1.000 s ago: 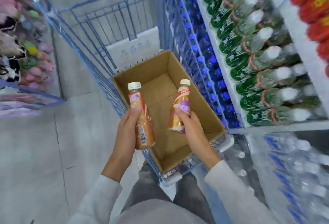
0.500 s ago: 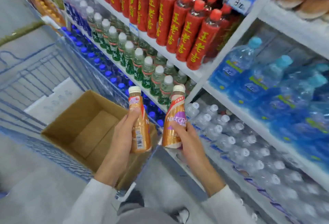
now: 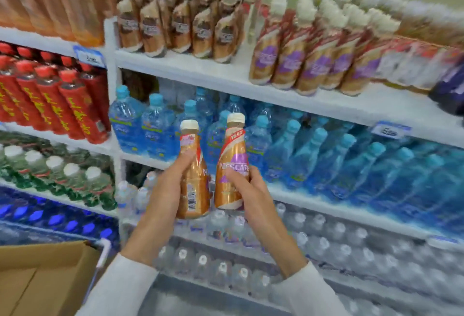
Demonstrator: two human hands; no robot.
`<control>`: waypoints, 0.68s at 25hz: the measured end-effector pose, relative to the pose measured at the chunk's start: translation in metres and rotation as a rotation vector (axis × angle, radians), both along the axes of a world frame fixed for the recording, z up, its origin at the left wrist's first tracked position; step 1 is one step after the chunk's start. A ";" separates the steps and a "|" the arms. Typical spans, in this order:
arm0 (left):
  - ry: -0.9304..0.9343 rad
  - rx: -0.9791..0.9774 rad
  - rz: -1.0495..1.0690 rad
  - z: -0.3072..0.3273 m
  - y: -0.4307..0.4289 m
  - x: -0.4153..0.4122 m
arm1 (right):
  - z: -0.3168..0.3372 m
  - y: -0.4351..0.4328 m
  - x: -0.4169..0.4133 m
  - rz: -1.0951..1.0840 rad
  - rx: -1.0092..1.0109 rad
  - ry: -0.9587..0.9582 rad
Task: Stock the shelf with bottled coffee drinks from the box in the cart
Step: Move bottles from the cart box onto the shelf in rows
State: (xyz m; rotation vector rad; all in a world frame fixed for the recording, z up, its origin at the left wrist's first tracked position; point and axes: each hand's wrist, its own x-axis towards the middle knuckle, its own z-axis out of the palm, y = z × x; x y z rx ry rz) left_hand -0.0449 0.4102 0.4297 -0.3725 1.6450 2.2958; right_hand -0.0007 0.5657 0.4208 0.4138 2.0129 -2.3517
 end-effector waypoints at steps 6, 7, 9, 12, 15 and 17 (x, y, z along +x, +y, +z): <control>0.132 -0.018 -0.234 0.044 0.098 -0.031 | 0.035 0.085 0.006 -0.213 -0.020 0.106; 0.174 -0.024 -0.265 0.050 0.111 -0.038 | 0.039 0.097 0.004 -0.238 -0.016 0.115; 0.274 -0.043 -0.312 0.062 0.138 -0.050 | 0.049 0.117 -0.001 -0.280 0.009 0.146; 0.415 -0.023 -0.393 0.082 0.178 -0.068 | 0.070 0.145 -0.016 -0.365 0.054 0.199; 0.536 0.027 -0.484 0.101 0.219 -0.083 | 0.090 0.176 -0.028 -0.475 0.082 0.264; 0.615 0.026 -0.523 0.109 0.245 -0.086 | 0.099 0.200 -0.030 -0.553 0.101 0.312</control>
